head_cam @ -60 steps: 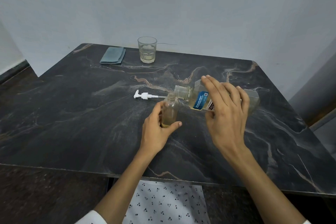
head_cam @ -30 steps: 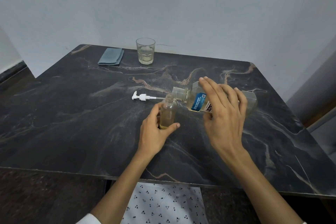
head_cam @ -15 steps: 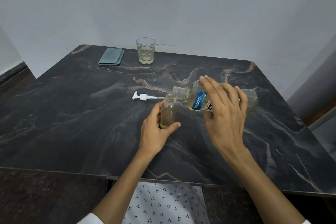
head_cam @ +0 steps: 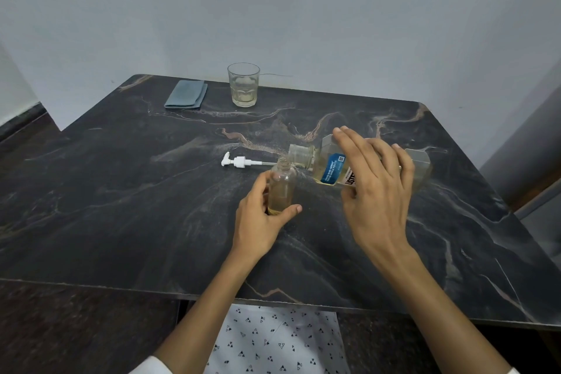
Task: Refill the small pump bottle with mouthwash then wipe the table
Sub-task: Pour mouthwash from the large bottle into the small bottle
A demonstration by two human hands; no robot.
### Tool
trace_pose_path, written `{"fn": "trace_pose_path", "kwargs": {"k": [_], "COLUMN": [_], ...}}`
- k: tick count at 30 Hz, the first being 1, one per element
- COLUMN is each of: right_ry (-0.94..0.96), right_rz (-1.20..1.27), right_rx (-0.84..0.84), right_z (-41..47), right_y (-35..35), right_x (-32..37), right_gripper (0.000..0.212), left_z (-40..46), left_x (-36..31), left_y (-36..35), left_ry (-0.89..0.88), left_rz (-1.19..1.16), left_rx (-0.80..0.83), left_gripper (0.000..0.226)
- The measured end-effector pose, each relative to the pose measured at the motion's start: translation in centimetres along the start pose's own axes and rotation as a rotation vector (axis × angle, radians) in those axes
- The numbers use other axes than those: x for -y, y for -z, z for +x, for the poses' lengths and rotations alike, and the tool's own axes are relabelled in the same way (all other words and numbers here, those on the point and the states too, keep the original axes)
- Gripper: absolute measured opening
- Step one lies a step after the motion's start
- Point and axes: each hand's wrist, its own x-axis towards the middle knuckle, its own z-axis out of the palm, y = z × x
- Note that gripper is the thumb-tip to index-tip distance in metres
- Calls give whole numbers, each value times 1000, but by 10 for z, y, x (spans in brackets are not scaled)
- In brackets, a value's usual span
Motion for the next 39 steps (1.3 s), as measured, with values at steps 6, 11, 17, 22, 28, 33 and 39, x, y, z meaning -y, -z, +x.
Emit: {"fn": "trace_pose_path", "kwargs": {"k": [6, 11, 17, 22, 28, 33, 39], "right_ry": [1, -1, 3, 3, 4, 2, 5], "right_rz": [-4, -2, -4, -5, -7, -6, -9], "right_rx": [3, -3, 6, 6, 8, 4, 4], "right_z": [0, 0, 0, 1, 0, 0, 0], "right_y": [0, 0, 0, 0, 0, 0, 0], "right_x": [0, 1, 0, 0, 0, 0, 0], "right_gripper": [89, 90, 90, 89, 90, 90, 89], "left_z": [0, 0, 0, 0, 0, 0, 0], "left_x": [1, 1, 0, 0, -1, 0, 0], "left_y": [-1, 1, 1, 1, 0, 0, -1], "left_ry": [-10, -24, -32, -30, -31, -16, -23], "left_rz": [-7, 0, 11, 6, -3, -2, -8], "left_rx": [0, -6, -3, -4, 1, -8, -2], "left_gripper": [62, 58, 58, 58, 60, 59, 62]}}
